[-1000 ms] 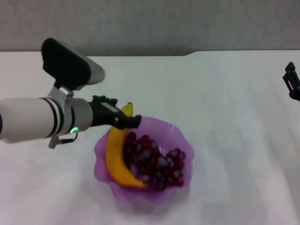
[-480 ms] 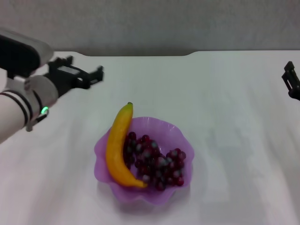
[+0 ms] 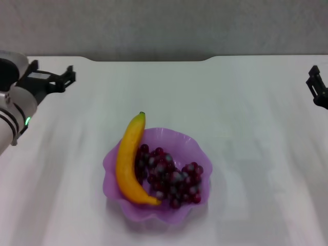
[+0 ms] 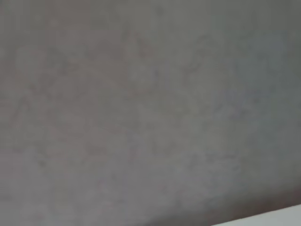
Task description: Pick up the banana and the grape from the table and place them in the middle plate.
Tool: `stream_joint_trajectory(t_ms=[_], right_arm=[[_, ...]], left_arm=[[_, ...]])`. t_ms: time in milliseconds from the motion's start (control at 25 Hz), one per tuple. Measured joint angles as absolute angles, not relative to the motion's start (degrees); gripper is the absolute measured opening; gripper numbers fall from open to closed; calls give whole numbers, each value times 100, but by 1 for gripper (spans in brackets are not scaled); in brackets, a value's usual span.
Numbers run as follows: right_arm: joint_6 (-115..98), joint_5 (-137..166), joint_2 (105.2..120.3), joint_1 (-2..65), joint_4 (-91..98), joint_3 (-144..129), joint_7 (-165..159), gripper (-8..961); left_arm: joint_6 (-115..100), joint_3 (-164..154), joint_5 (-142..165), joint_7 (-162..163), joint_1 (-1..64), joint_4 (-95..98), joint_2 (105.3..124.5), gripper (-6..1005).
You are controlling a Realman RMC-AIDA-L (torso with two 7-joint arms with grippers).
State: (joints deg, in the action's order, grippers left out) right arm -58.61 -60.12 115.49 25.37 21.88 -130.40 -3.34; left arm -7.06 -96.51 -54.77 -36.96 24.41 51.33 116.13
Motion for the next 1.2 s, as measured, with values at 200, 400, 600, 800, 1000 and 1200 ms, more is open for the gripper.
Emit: stream_joint_trajectory(t_ms=[200, 400, 600, 800, 1000, 1200], right_arm=[[-5855, -6011, 11549, 2591, 2189, -13067, -333, 725], [-5853, -6011, 11549, 2635, 2188, -13069, -334, 725], [-5852, -6012, 11549, 2637, 2189, -13076, -334, 724], [-5853, -6011, 11549, 2644, 2204, -13078, -334, 724], [-5853, -6012, 11549, 2687, 2195, -13077, -334, 724], [-5853, -6011, 11557, 2727, 2188, -13077, -334, 724]], left_arm=[[-1468, -9574, -5499, -3573, 2729, 4384, 11610, 890], [-2533, -9673, -5208, -2789, 2887, 3579, 11593, 890], [-2752, -9693, -4122, -943, 2983, 3187, 11443, 890], [-3022, -9668, -2597, 915, 3045, 2798, 11269, 890], [-3589, -9647, -2173, 1153, 3267, 2094, 11303, 890], [-3731, -9636, -2156, 1123, 3335, 1840, 11337, 891]])
